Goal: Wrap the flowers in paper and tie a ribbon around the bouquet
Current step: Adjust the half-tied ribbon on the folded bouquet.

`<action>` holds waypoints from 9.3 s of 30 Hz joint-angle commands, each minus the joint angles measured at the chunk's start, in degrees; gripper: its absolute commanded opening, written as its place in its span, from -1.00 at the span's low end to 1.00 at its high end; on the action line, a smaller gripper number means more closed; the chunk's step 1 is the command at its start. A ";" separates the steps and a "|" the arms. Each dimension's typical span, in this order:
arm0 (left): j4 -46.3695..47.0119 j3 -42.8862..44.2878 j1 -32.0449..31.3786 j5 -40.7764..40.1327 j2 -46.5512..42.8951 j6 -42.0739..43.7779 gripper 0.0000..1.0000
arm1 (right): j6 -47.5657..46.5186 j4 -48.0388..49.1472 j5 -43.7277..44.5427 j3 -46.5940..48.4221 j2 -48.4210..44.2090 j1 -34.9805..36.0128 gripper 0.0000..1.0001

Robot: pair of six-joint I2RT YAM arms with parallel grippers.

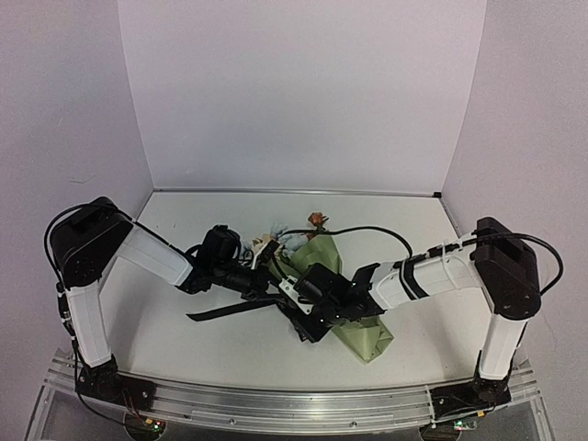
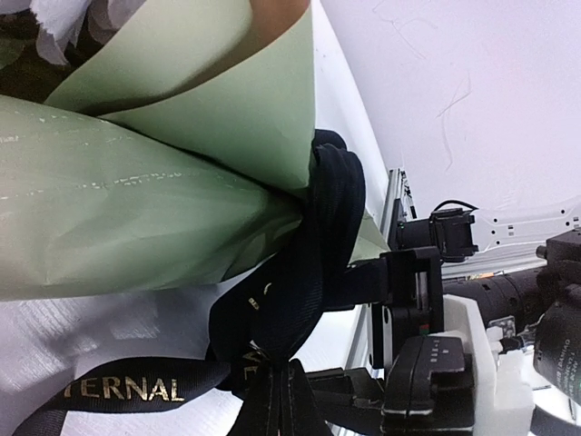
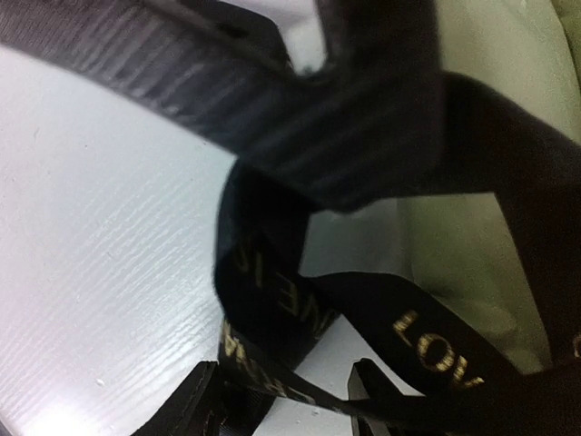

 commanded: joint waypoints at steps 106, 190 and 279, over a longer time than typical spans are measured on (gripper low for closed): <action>-18.16 -0.76 3.60 -6.96 -8.00 5.19 -1.00 | 38.02 -5.49 18.01 0.57 -8.62 1.11 -1.00; -32.16 4.77 -1.79 -17.97 -12.67 7.77 -1.00 | 19.39 -30.27 -5.18 2.95 -22.57 -9.80 0.13; -34.31 7.69 -1.65 -17.78 -11.48 8.62 -1.00 | 39.81 0.21 0.30 -20.50 -19.71 -12.14 -0.56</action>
